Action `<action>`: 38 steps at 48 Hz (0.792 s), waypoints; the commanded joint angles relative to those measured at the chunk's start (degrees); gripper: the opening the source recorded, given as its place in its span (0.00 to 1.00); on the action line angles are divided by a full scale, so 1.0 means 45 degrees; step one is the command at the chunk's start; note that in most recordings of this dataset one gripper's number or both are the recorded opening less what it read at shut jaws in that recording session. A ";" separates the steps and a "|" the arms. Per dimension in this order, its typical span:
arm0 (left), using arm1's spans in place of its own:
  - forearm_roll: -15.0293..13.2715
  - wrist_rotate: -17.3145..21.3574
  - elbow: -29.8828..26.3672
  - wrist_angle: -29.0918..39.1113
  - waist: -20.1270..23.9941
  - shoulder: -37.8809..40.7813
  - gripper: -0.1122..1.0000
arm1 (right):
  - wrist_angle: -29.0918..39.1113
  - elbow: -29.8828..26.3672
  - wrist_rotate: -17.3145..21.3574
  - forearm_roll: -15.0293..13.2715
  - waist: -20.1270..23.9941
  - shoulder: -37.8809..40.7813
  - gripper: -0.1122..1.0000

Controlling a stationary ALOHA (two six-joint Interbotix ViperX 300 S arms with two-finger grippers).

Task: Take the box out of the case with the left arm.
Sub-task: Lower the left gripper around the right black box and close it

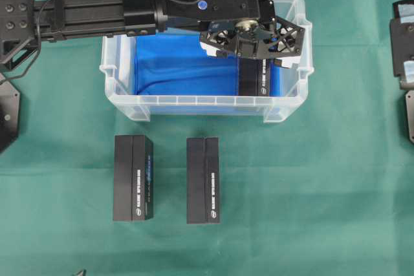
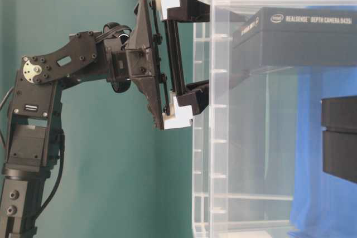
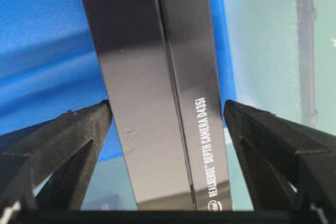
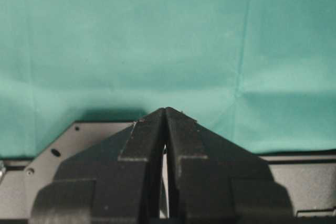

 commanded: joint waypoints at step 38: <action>-0.0117 -0.0020 0.0293 -0.0605 0.0000 -0.0078 0.91 | -0.0020 -0.0117 0.0000 0.0020 0.0000 0.0000 0.12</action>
